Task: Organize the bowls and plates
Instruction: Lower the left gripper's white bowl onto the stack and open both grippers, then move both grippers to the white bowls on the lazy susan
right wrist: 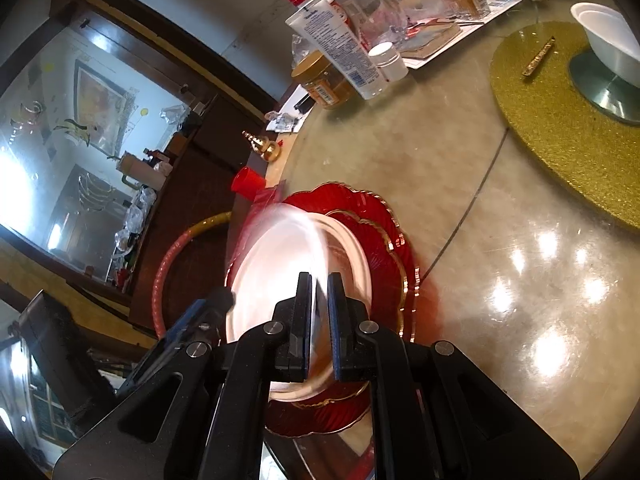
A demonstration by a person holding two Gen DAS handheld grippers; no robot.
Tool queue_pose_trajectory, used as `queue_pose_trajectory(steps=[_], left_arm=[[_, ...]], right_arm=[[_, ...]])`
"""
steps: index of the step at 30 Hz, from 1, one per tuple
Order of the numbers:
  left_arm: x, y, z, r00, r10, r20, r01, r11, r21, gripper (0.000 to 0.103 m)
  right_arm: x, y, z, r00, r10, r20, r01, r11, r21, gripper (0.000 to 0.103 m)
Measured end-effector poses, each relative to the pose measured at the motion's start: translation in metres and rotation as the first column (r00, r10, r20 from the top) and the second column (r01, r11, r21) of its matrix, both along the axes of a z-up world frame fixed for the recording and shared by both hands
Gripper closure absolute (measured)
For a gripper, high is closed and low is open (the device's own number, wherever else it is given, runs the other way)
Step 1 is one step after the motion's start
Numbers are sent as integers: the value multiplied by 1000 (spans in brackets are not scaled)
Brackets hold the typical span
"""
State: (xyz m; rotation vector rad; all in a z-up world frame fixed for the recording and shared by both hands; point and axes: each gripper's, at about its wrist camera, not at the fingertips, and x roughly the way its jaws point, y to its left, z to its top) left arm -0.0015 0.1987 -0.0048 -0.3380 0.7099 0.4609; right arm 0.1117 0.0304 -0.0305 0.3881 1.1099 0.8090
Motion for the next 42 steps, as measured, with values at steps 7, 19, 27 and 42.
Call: queue_pose_trajectory(steps=[7,19,27,42], left_arm=[[-9,5,11,996,31,79,-29,999,-20,55],[4,-37,18,992,-95,77,97,995,-10,23],[28,-79,20,975,-220,42,221,975,-10,23],[97,-164,5,916,-401,-2,396,907,-142,23]], right_arm=[[1,-10,4,1000,-22,3,22,999,33,92],[2,-55,14,995,-100,-8,100,991,89,42],[11,-117,0,980,-183,-80,192,973,128,31],[29,-224,-1,924,-368,-108,382,904,193,31]])
